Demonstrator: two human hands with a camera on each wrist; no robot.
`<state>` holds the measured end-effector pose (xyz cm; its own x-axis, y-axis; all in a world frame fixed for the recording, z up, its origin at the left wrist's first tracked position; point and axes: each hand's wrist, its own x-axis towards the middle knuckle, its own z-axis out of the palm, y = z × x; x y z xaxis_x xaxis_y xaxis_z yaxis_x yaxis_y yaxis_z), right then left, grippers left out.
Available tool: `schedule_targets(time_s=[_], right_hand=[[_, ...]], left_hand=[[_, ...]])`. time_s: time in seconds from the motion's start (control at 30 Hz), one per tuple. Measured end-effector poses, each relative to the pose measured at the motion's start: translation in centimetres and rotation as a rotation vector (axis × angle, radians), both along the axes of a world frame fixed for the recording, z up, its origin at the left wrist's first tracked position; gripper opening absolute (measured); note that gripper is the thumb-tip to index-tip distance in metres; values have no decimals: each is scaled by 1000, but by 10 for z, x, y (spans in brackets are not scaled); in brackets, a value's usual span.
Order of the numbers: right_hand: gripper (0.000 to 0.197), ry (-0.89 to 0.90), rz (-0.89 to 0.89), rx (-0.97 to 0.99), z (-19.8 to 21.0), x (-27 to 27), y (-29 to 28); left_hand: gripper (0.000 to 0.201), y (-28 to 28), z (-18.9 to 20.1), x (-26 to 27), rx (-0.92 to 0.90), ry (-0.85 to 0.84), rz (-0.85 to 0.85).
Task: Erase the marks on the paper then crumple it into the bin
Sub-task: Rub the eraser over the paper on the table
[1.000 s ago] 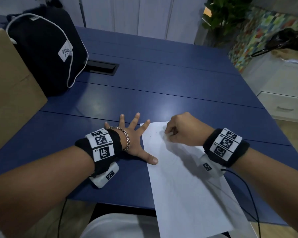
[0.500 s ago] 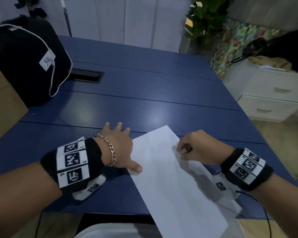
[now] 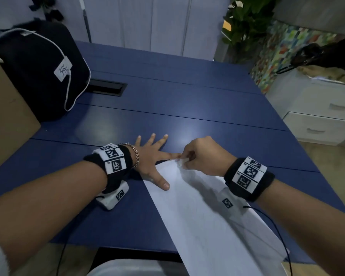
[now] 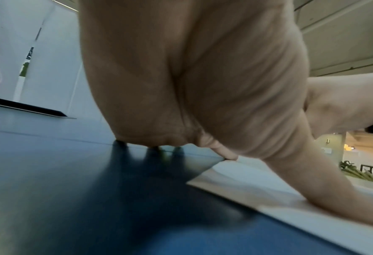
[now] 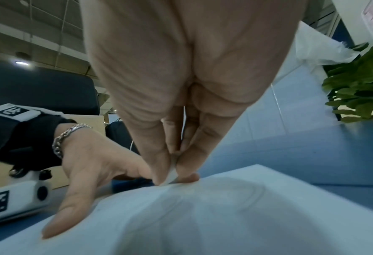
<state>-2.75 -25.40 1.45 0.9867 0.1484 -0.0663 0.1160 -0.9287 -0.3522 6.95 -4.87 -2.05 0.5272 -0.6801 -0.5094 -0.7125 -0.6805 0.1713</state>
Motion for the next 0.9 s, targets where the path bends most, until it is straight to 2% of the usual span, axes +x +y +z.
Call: schedule_targets(time_s=[0.13,0.23,0.3,0.43,0.6,0.77,0.8,0.9], right_hand=[[13,-61,31,-45,-7,-1,9],[18,94,162,-10,0,-4,8],[20,145,190,-22,5,0,6],[21,-5,103,-57,3,11,4],[18,220,182,-20,8,2,5],[22,-13,121,-67,0,14,2],[21,7,135,-60,0,11,1],[18,232,200,-31,6,0,2]], left_hand=[[116,0,-6,2,16,-19,-4],[117,-1,-7,2,22,-10,-4],[118,-1,-7,3,27,-9,-3],[120,-1,-8,3,37,-6,-3],[120,-1,-10,5,47,-3,-6],[122,-1,-12,5,50,-9,-5],[122,-1,-12,6,53,-9,-7],[120,-1,-11,6,54,7,-5]])
